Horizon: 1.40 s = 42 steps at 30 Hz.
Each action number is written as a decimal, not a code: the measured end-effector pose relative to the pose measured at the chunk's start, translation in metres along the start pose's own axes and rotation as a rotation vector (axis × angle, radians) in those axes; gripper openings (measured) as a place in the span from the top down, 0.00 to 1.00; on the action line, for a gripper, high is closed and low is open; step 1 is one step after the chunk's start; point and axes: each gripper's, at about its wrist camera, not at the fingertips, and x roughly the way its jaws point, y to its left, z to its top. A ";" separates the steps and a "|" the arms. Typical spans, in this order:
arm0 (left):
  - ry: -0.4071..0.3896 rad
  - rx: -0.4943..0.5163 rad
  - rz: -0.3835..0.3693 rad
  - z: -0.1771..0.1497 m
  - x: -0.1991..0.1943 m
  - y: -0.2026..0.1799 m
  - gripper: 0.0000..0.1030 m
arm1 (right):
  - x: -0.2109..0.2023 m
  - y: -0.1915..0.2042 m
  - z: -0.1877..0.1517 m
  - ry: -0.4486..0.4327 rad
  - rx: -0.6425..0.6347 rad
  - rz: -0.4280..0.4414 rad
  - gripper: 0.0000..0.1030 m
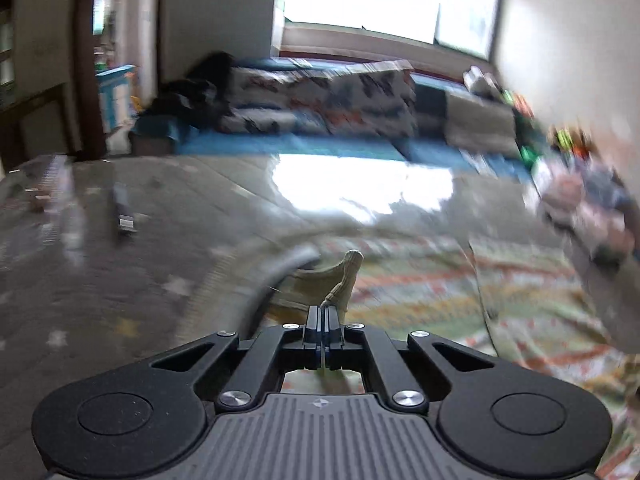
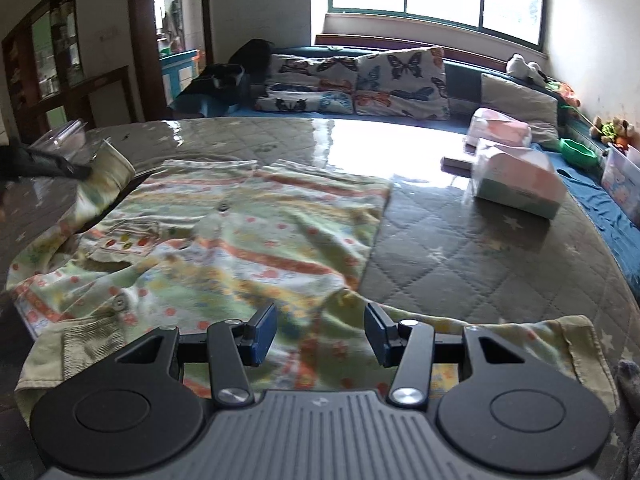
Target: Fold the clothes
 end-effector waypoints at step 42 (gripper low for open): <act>0.022 -0.340 0.303 -0.092 -0.088 0.151 0.96 | -0.002 0.165 -0.023 0.136 -0.473 0.457 0.88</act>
